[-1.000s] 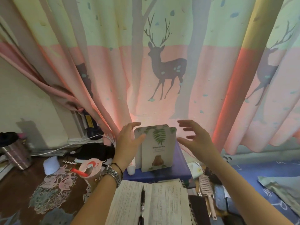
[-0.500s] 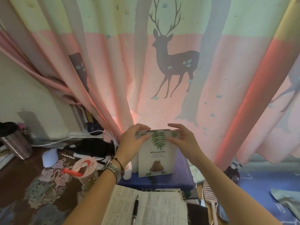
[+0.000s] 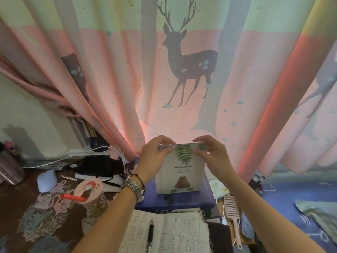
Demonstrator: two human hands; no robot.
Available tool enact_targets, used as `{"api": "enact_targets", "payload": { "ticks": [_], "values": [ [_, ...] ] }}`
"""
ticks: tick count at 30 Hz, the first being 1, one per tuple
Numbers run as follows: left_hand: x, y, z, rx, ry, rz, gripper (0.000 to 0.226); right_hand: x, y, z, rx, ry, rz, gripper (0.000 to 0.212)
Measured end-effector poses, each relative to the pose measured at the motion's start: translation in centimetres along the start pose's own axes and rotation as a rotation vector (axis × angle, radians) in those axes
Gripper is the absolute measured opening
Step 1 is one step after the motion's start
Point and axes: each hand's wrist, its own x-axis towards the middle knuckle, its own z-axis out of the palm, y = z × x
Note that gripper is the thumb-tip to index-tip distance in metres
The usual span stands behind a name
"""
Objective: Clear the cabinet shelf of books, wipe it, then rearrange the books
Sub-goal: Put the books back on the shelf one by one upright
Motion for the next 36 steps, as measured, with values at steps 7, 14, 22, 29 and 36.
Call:
{"api": "enact_targets", "payload": {
  "ticks": [7,14,22,29,36],
  "values": [
    [0.0,1.3,0.5,-0.058,-0.039,0.008,0.011,-0.9,-2.1,-1.7,-0.071,0.039,-0.045,0.020],
    [-1.1,3.6,-0.5,-0.096,-0.019,0.054,0.012,-2.4,-4.6,-2.1,-0.043,0.067,-0.096,0.026],
    [-4.4,6.9,-2.6,-0.085,0.042,0.117,0.010,-5.3,-7.8,-1.0,0.039,0.072,-0.149,0.024],
    [-10.0,10.2,-4.6,-0.038,0.165,0.089,0.008,-9.7,-11.1,-0.3,0.134,0.026,-0.219,0.021],
    [-17.4,13.3,-5.5,-0.051,0.349,0.056,0.020,-15.0,-13.9,0.3,0.209,-0.042,-0.243,0.023]
  ]
}}
